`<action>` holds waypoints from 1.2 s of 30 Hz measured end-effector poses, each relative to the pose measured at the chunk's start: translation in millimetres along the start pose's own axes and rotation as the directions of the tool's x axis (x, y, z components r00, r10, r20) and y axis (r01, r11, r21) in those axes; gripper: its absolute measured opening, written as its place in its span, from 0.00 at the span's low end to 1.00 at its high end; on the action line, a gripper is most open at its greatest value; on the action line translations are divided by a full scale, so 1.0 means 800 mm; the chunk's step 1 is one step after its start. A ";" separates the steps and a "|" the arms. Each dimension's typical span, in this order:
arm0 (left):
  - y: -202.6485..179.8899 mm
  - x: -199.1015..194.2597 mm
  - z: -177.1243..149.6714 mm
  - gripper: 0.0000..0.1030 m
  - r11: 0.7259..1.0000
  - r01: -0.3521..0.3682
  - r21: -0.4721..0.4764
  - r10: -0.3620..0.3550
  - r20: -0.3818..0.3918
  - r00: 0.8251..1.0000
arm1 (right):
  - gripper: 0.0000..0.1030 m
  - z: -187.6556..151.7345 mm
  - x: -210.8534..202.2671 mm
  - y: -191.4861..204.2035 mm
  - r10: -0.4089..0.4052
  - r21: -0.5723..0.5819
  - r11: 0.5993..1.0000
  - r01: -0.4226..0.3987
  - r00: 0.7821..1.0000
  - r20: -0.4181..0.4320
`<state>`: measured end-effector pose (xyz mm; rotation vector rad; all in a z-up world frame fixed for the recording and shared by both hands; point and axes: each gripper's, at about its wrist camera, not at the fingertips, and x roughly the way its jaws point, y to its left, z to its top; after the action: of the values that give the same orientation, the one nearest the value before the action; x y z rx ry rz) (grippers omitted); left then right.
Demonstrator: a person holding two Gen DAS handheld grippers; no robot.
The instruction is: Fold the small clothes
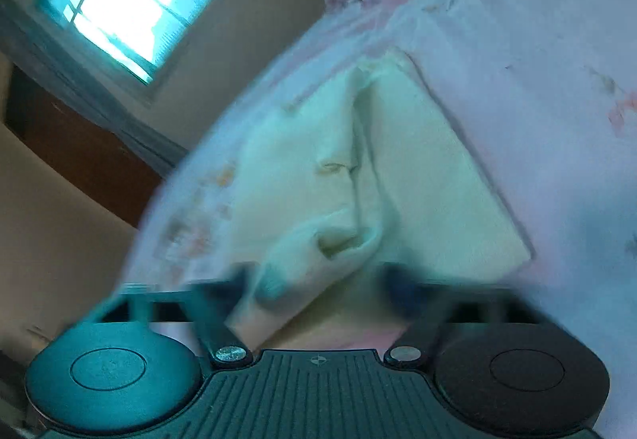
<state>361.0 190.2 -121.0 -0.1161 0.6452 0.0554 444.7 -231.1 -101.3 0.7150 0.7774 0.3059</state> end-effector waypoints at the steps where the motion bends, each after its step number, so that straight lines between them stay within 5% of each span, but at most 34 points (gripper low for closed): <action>1: 0.001 0.000 0.000 0.89 1.000 0.008 -0.006 -0.008 0.003 1.000 | 0.09 0.004 0.005 0.005 -0.035 -0.019 0.999 0.034 0.999 -0.006; 7: 0.000 -0.001 -0.002 0.90 1.000 0.020 -0.006 -0.020 0.011 1.000 | 0.07 0.018 -0.044 0.030 0.027 -0.200 0.980 0.002 0.990 0.140; 10: -0.011 0.000 -0.004 0.90 0.999 0.004 0.034 -0.004 0.012 1.000 | 0.07 0.011 -0.068 0.010 0.000 -0.245 0.968 0.047 0.982 0.191; 13: -0.021 0.003 -0.002 0.89 0.997 -0.013 0.072 0.013 0.007 1.000 | 0.07 -0.001 -0.034 -0.057 -0.099 -0.097 0.990 0.104 0.994 0.054; 21: -0.039 0.005 0.004 0.89 0.998 0.010 0.061 -0.011 0.012 1.000 | 0.08 -0.005 -0.044 -0.069 -0.029 -0.122 0.992 0.042 0.994 0.107; 22: -0.042 0.007 0.007 0.89 0.998 0.035 0.047 -0.036 0.018 0.999 | 0.13 0.001 -0.054 -0.076 -0.045 -0.143 0.988 0.064 0.990 0.133; 23: -0.047 0.010 0.011 0.89 0.998 0.054 0.037 -0.055 0.026 0.998 | 0.32 0.007 -0.062 -0.079 -0.053 -0.149 0.986 0.079 0.983 0.175; 25: -0.062 0.020 0.017 0.89 0.996 0.089 0.031 -0.090 0.041 0.995 | 0.53 0.022 -0.076 -0.079 0.007 -0.142 0.990 0.024 0.976 0.216; 36: -0.109 0.082 0.040 0.91 0.989 0.142 -0.037 -0.141 0.023 0.990 | 0.53 0.081 0.032 -0.067 0.103 -0.237 0.966 -0.103 0.995 -0.012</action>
<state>440.1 108.6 -127.5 -0.1984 0.6140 -0.0680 509.6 -287.9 -119.5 0.5296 0.6902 0.4850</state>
